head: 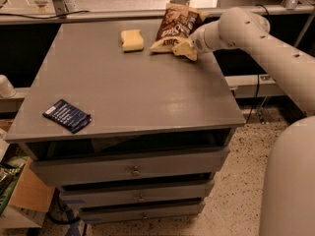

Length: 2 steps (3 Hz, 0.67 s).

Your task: Move brown chip bag near rxbar blueberry

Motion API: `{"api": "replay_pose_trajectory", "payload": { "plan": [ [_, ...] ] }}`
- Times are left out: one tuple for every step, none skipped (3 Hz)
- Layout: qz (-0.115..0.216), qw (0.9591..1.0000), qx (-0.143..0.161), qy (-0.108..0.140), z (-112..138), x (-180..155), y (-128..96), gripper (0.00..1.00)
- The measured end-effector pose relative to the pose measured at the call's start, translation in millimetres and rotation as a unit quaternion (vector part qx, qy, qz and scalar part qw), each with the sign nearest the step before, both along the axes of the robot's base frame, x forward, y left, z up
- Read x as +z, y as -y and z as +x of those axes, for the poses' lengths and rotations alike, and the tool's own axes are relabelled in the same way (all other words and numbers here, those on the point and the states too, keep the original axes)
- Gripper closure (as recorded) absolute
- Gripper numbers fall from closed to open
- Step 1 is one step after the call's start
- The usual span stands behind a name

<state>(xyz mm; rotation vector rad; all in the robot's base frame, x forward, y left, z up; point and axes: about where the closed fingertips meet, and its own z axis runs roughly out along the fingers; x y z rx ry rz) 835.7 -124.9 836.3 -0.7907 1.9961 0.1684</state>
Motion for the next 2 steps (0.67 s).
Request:
{"api": "replay_pose_trajectory", "payload": {
  "plan": [
    [0.000, 1.0000, 0.000, 0.000, 0.0, 1.0, 0.0, 1.00],
    [0.003, 0.9997, 0.014, 0.019, -28.0, 28.8, 7.5, 1.00]
  ]
}}
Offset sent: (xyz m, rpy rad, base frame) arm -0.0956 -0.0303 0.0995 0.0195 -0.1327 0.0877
